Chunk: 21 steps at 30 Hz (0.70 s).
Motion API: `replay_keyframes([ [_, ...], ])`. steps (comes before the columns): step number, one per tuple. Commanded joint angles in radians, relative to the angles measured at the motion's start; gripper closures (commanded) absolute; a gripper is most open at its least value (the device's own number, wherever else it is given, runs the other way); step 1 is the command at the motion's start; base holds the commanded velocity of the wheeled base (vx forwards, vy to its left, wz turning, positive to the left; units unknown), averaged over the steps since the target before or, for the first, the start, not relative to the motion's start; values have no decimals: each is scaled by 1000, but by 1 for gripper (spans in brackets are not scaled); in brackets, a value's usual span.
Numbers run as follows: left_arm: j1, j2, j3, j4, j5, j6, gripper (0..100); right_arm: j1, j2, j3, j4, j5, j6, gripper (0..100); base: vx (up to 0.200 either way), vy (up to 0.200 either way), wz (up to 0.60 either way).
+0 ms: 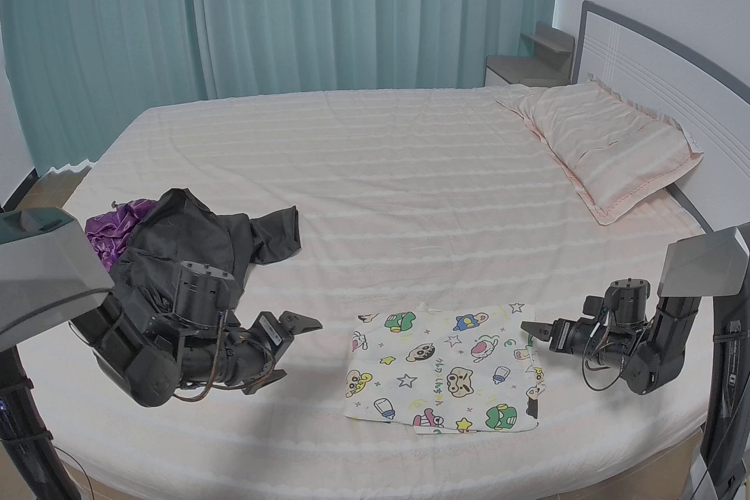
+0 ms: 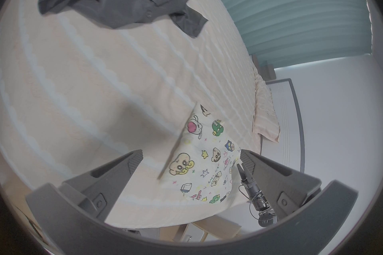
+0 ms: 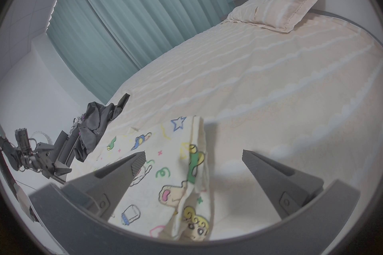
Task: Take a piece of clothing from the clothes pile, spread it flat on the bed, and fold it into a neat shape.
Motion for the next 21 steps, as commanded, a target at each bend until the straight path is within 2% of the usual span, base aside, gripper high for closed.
replay_keyframes([
  [1,-53,62,-105,39,17,3,0,17,8,111,-111,3,12,0,0,0,0],
  [7,-66,102,-198,156,20,0,0,25,48,165,-238,8,21,0,0,0,0],
  [13,-105,103,-204,165,31,-3,0,18,47,165,-239,14,23,0,0,-200,0],
  [16,-111,105,-200,164,58,-1,0,23,45,163,-241,16,24,0,0,-200,0],
  [21,-114,133,-206,157,127,14,0,41,47,159,-241,42,50,0,0,0,0],
])
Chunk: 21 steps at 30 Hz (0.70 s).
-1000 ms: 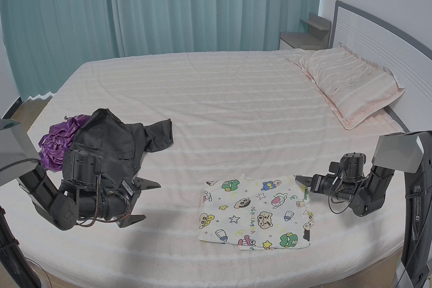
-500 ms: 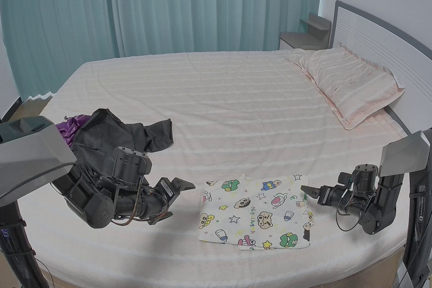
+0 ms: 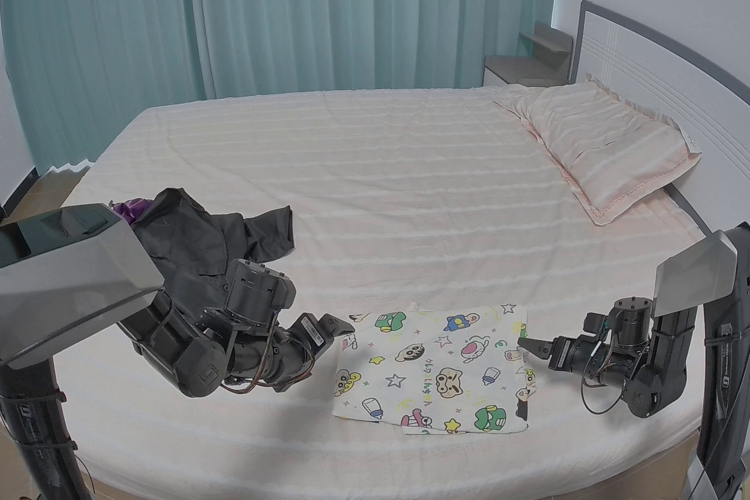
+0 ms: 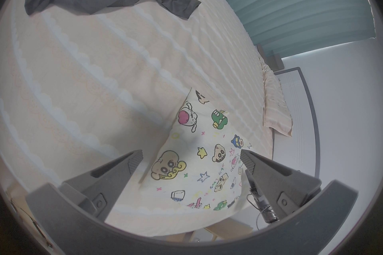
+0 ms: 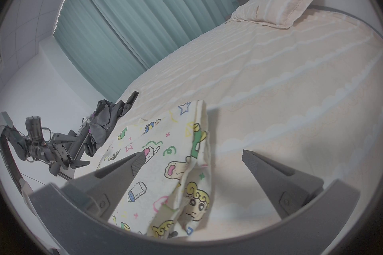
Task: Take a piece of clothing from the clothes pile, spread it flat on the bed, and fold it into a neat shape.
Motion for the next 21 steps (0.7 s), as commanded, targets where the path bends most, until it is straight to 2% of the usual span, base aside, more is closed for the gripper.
replay_keyframes([
  [1,-3,32,-5,-2,31,32,0,22,6,-7,-4,8,26,0,0,0,0],
  [2,-3,35,-5,-2,32,38,0,23,6,-7,-4,8,27,0,0,0,0],
  [3,-3,48,3,-2,51,93,0,35,6,-3,-4,9,34,0,0,0,0],
  [6,-1,76,4,-4,92,173,0,74,18,0,-4,9,35,0,0,0,0],
  [9,-6,104,6,-7,118,216,0,108,35,-9,-6,8,38,0,0,0,0],
  [14,-9,141,-8,-27,128,314,0,154,81,-27,-6,0,38,0,0,0,0],
  [21,-37,199,-80,-82,129,351,0,166,110,-81,10,-3,38,0,0,0,0],
])
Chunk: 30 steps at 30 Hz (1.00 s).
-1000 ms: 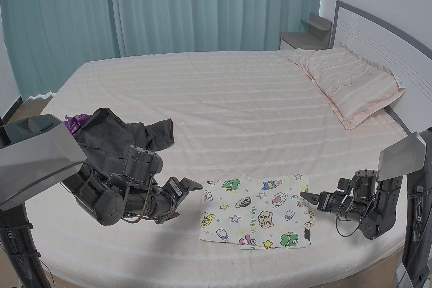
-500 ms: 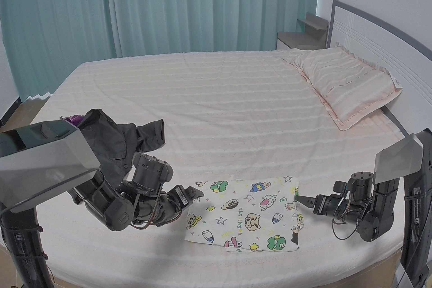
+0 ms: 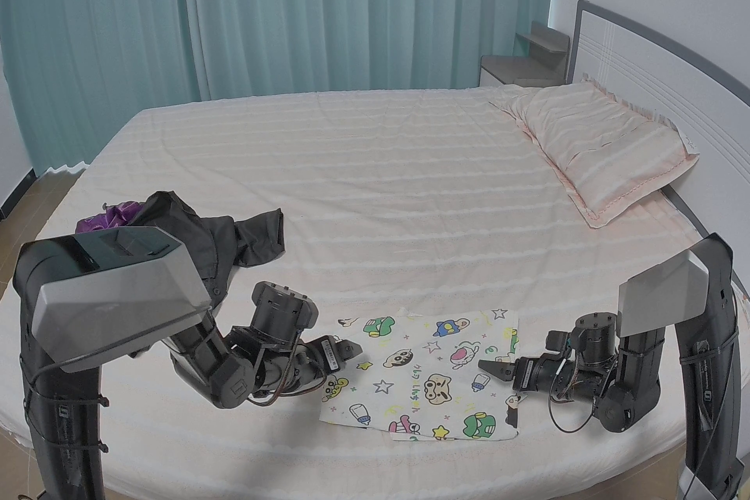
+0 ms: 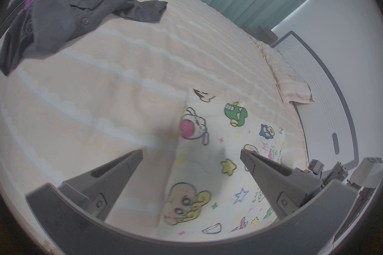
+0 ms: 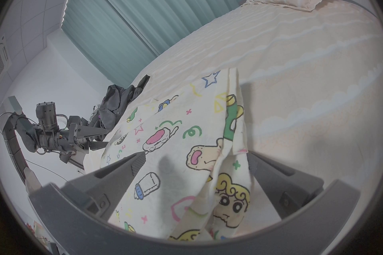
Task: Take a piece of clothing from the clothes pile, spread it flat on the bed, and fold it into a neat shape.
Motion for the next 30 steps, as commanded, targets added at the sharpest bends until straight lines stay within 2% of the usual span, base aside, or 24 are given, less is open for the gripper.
replay_keyframes([
  [1,-17,49,-40,-7,1,4,0,8,35,-30,4,0,0,0,0,0,0],
  [5,-38,64,-71,-7,-2,7,0,24,54,-53,9,-2,-2,0,0,0,0],
  [10,-46,83,-89,-5,0,57,0,50,66,-81,20,-2,0,0,0,0,0],
  [17,-51,92,-109,-2,-2,59,0,63,69,-107,32,0,0,0,0,0,0],
  [18,-51,92,-109,-2,-2,59,100,64,69,-107,32,0,0,0,0,0,0],
  [19,-55,92,-114,-1,-2,59,100,63,67,-107,37,0,0,100,0,0,0],
  [30,-55,83,-95,1,-3,31,100,61,67,-111,38,1,3,100,0,0,0],
])
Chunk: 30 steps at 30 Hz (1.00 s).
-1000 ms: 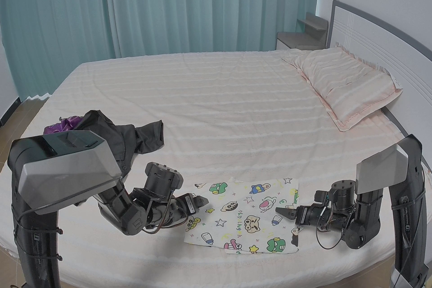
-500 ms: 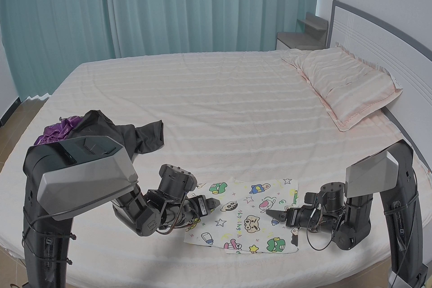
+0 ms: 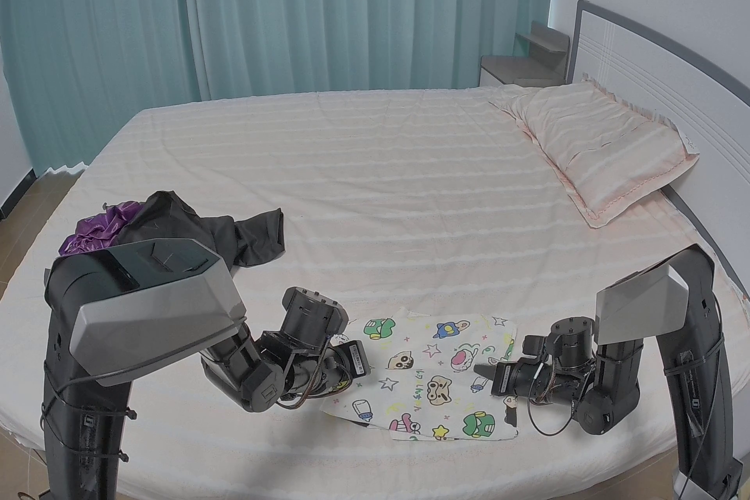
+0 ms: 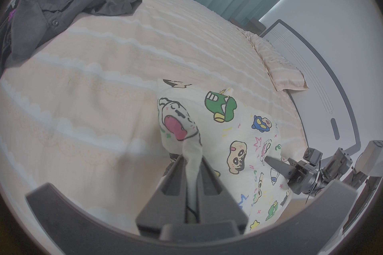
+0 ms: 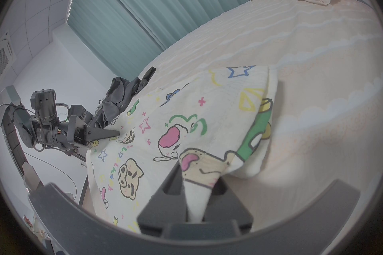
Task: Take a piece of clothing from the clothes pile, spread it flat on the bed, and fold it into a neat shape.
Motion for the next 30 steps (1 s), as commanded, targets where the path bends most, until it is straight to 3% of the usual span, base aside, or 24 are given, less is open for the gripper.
replay_keyframes([
  [1,1,-11,26,-5,0,-29,100,-2,2,0,-5,-1,4,100,0,0,0],
  [7,4,-60,80,-12,-1,-127,100,1,2,16,-32,-1,18,100,0,0,0],
  [19,12,-101,152,-33,-7,-180,100,1,2,16,-41,-1,21,100,0,0,0],
  [25,19,-104,231,-151,-9,-180,100,1,2,18,-51,-3,20,100,0,200,0],
  [30,21,-106,254,-174,-9,-180,100,4,0,29,-61,-4,21,100,0,200,0],
])
